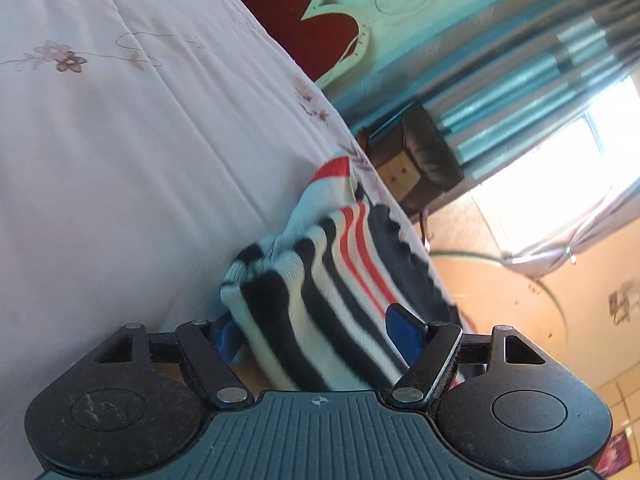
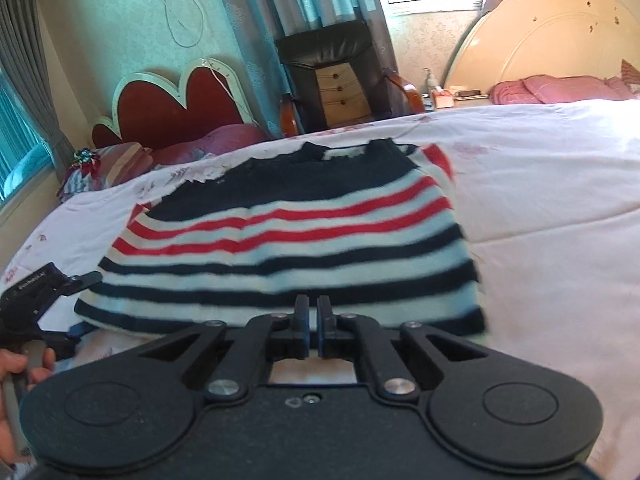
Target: Fold small clothes
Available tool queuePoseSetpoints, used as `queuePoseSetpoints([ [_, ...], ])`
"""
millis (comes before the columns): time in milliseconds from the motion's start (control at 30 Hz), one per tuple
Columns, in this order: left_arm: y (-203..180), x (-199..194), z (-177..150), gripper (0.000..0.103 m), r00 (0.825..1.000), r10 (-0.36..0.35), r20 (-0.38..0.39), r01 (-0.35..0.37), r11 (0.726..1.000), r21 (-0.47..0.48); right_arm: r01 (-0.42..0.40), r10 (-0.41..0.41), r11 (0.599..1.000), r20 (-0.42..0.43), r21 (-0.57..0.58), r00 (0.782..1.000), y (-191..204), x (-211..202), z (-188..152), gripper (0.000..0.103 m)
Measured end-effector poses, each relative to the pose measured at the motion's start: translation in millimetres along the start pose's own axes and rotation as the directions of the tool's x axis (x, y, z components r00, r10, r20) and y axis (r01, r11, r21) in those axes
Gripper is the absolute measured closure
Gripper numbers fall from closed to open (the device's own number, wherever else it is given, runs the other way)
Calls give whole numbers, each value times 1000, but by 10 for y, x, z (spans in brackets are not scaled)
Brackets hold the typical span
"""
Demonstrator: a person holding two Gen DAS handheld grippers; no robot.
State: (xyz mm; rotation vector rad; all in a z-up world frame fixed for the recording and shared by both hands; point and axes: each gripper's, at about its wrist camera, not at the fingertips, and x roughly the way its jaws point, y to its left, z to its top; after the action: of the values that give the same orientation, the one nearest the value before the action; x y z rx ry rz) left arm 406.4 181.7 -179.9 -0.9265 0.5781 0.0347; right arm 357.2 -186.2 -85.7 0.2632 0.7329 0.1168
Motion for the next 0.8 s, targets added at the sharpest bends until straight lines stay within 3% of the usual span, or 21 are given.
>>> queuePoseSetpoints([
  [167, -126, 341, 69, 31, 999, 13, 50, -13, 1000, -6, -67, 67, 998, -11, 9, 998, 191, 549, 264, 101],
  [200, -155, 389, 88, 44, 998, 28, 53, -29, 1000, 9, -79, 79, 997, -16, 8, 997, 222, 652, 308, 101],
  [233, -153, 433, 105, 69, 998, 54, 45, -55, 998, 17, -88, 88, 996, -19, 6, 996, 263, 755, 342, 101],
  [333, 3, 479, 155, 77, 1000, 5, 27, -4, 999, -45, -100, 100, 995, -33, -6, 994, 368, 979, 405, 101],
  [400, 11, 471, 181, 81, 999, -27, 18, 28, 998, -56, -105, 104, 994, -46, -14, 994, 415, 1070, 409, 101],
  [467, 75, 326, 218, 82, 987, -149, 65, 158, 973, -171, -117, 115, 993, -65, -23, 991, 436, 1135, 387, 101],
  [500, 59, 294, 221, 82, 981, -170, 88, 182, 972, -146, -114, 111, 993, -80, -31, 991, 434, 1166, 365, 102],
  [533, 74, 303, 193, 82, 987, -140, 79, 148, 983, -110, -100, 95, 994, -102, -40, 990, 421, 1212, 334, 103],
  [600, 210, 466, 144, 83, 998, -65, 20, 67, 987, -145, -108, 104, 994, -94, -32, 990, 372, 1253, 278, 103],
  [633, 249, 476, 126, 83, 995, -95, 41, 100, 984, -144, -115, 112, 993, -90, -22, 990, 357, 1252, 270, 103],
  [700, 191, 490, 111, 83, 996, -82, 43, 86, 990, -113, -121, 118, 992, -90, -25, 989, 346, 1236, 262, 103],
  [800, 174, 468, 131, 83, 995, -88, 40, 94, 983, -159, -138, 135, 990, -80, -39, 988, 323, 1227, 241, 103],
])
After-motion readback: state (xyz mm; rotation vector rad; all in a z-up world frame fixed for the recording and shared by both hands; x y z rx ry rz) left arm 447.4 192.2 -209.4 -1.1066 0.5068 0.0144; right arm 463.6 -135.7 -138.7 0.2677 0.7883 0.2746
